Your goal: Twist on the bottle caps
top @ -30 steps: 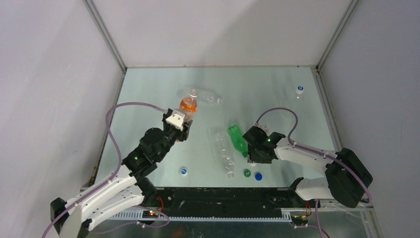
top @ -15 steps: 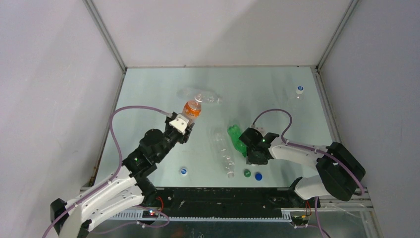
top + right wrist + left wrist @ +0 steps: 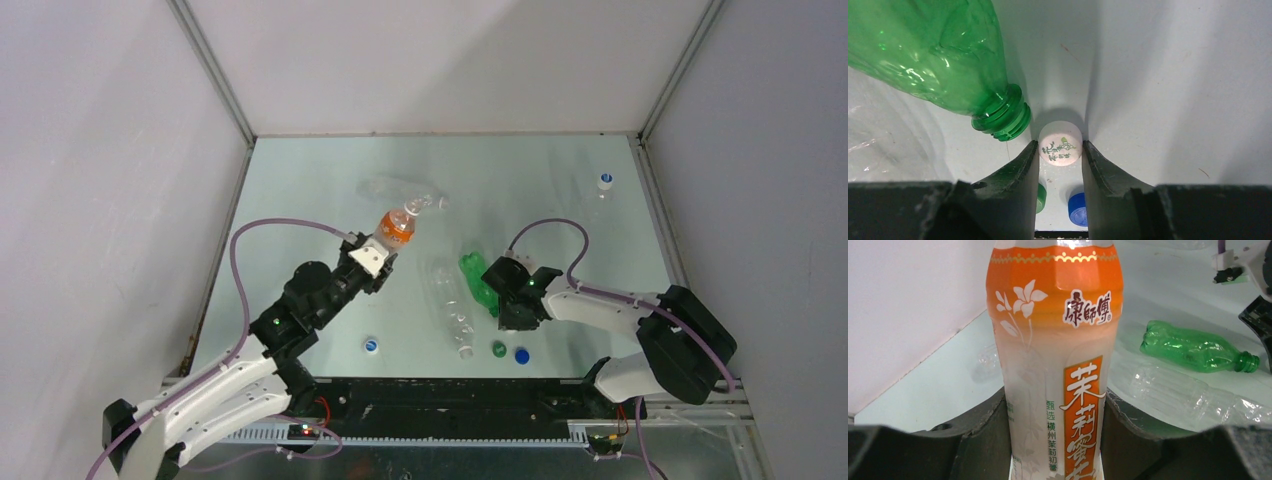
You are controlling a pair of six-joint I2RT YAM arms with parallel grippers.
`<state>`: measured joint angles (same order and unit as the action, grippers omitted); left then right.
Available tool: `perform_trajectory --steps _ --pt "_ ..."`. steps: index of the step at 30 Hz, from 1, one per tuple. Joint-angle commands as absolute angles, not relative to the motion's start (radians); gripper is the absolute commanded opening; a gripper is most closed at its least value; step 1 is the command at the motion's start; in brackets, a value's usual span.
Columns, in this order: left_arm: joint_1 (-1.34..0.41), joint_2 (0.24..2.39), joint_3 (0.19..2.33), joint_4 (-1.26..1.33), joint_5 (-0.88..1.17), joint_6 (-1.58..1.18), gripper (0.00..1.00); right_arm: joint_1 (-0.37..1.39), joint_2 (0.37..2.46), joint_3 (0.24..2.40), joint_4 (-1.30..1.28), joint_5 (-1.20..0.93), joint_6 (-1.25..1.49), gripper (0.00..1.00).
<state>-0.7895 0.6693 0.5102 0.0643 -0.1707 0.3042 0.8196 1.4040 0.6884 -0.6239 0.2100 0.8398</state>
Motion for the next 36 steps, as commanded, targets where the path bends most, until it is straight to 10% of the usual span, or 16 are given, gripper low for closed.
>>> perform_trajectory --steps 1,17,36 --pt "-0.786 0.663 0.516 0.064 -0.081 0.385 0.38 0.819 1.369 0.689 -0.62 0.216 0.811 0.09" --pt "-0.721 0.839 0.641 -0.028 0.253 0.456 0.29 0.736 0.853 0.821 -0.61 0.032 0.431 0.0" --pt "-0.65 1.003 0.756 -0.094 0.564 0.507 0.33 0.606 0.769 0.935 -0.553 -0.351 -0.072 0.0"
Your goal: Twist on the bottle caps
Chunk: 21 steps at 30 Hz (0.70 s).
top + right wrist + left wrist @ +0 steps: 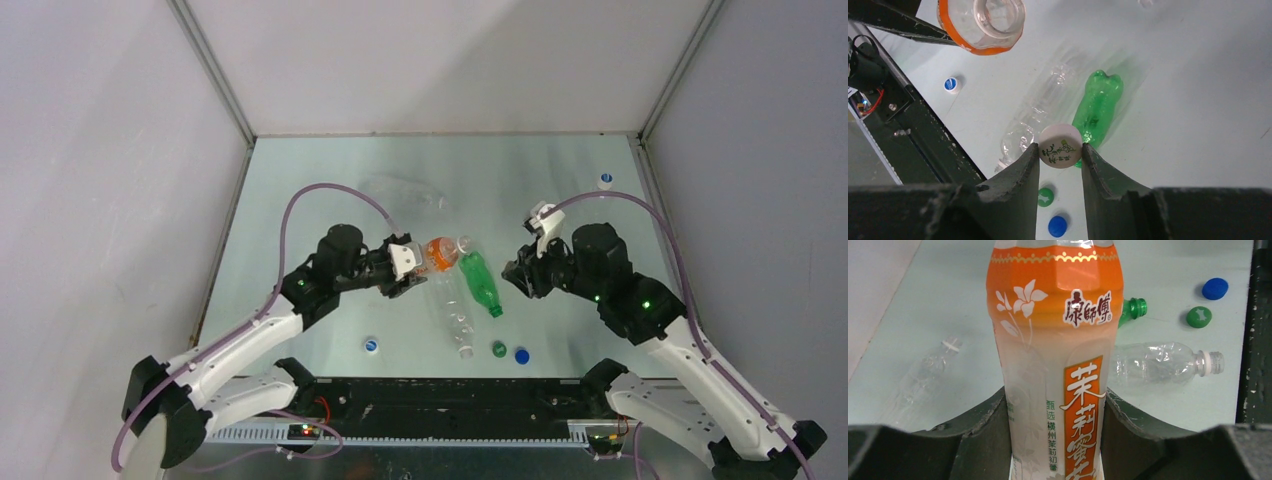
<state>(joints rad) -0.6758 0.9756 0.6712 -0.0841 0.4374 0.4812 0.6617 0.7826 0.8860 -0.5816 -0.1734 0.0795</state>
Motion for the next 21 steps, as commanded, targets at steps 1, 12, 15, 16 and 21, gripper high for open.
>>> perform_trajectory --steps 1,12,15,16,21 --pt "-0.643 1.01 0.764 -0.104 0.582 0.505 0.33 0.57 0.764 0.94 -0.55 -0.388 -0.107 0.0" --pt "-0.603 1.072 0.905 -0.342 0.761 0.641 0.33 0.419 0.793 0.996 -0.461 -0.816 -0.296 0.0" --pt "-0.603 1.092 0.96 -0.437 0.783 0.684 0.33 0.42 0.795 0.998 -0.442 -0.863 -0.328 0.0" --pt "-0.604 1.095 0.97 -0.453 0.786 0.702 0.33 0.42 0.795 0.999 -0.434 -0.869 -0.333 0.0" --pt "-0.612 1.109 1.022 -0.543 0.784 0.744 0.33 0.427 0.795 1.005 -0.378 -0.898 -0.344 0.0"
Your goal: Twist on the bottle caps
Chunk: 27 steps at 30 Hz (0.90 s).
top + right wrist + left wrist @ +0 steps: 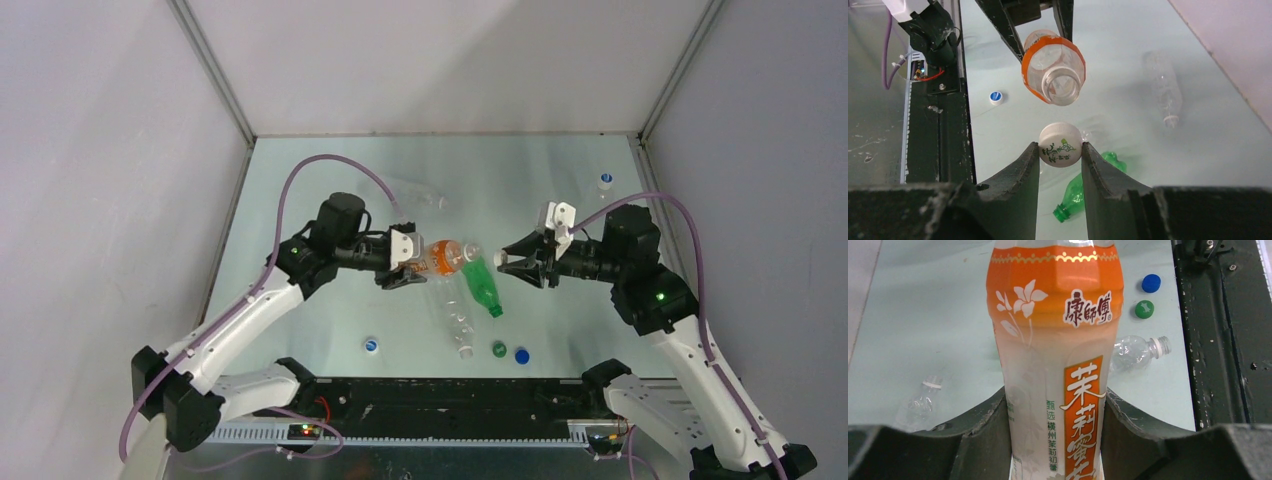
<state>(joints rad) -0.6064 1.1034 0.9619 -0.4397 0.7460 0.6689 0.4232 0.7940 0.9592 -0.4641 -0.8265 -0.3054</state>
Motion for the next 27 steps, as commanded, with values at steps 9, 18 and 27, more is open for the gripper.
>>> perform_trajectory --steps 9,18,27 --pt "-0.626 1.074 1.039 -0.569 0.769 0.748 0.33 0.45 0.829 1.015 -0.366 -0.983 -0.364 0.0" --pt "-0.651 1.075 1.053 -0.603 0.765 0.742 0.32 0.458 0.813 1.015 -0.39 -0.992 -0.408 0.0" --pt "-0.667 1.074 1.077 -0.641 0.771 0.757 0.32 0.491 0.82 1.014 -0.38 -0.999 -0.435 0.0"
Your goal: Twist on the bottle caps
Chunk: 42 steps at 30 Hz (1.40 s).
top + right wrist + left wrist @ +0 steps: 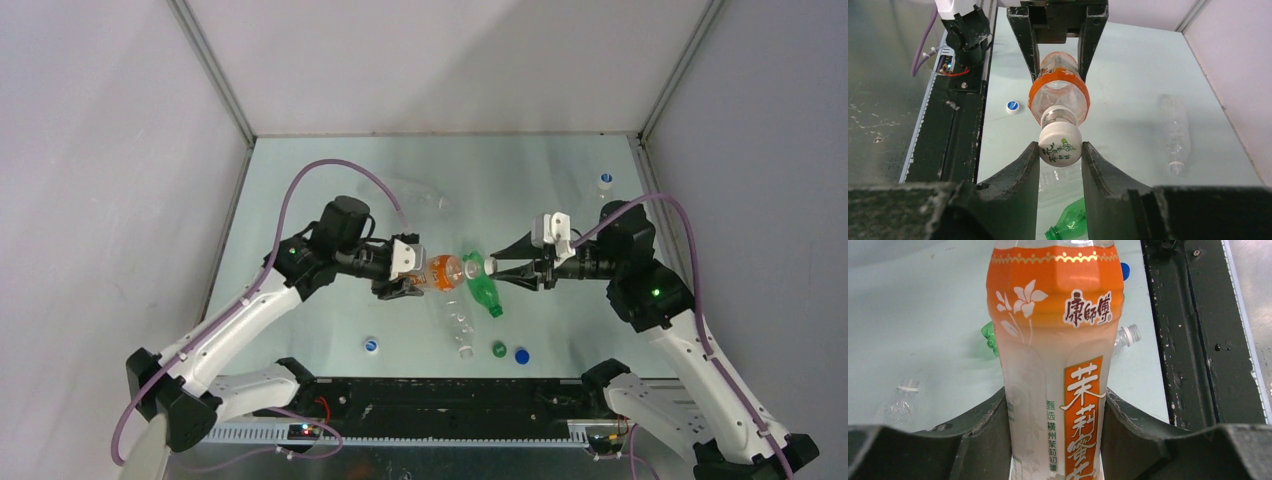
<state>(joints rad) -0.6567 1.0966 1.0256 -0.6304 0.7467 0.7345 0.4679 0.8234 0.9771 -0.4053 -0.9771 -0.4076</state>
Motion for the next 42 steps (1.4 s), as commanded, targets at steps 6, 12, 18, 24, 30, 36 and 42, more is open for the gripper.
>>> perform_trajectory --steps 6,12,18,24,30,36,42 --pt "-0.683 1.085 1.118 -0.672 0.759 0.767 0.31 0.523 0.848 1.015 -0.403 -0.981 -0.477 0.0" --pt "-0.697 1.082 1.137 -0.692 0.77 0.768 0.31 0.547 0.867 1.015 -0.407 -0.967 -0.498 0.0" --pt "-0.699 1.111 1.175 -0.737 0.802 0.768 0.28 0.567 0.873 1.015 -0.405 -0.959 -0.517 0.0" --pt "-0.699 1.154 1.246 -0.859 0.812 0.791 0.27 0.595 0.888 1.015 -0.436 -0.936 -0.574 0.0" --pt "-0.699 1.206 1.322 -0.978 0.792 0.828 0.26 0.634 0.896 1.016 -0.458 -0.868 -0.618 0.0" --pt "-0.701 1.186 1.291 -0.912 0.79 0.814 0.26 0.661 0.922 1.033 -0.505 -0.837 -0.657 0.0" --pt "-0.71 1.147 1.229 -0.78 0.8 0.779 0.26 0.661 0.944 1.038 -0.496 -0.867 -0.618 0.0"
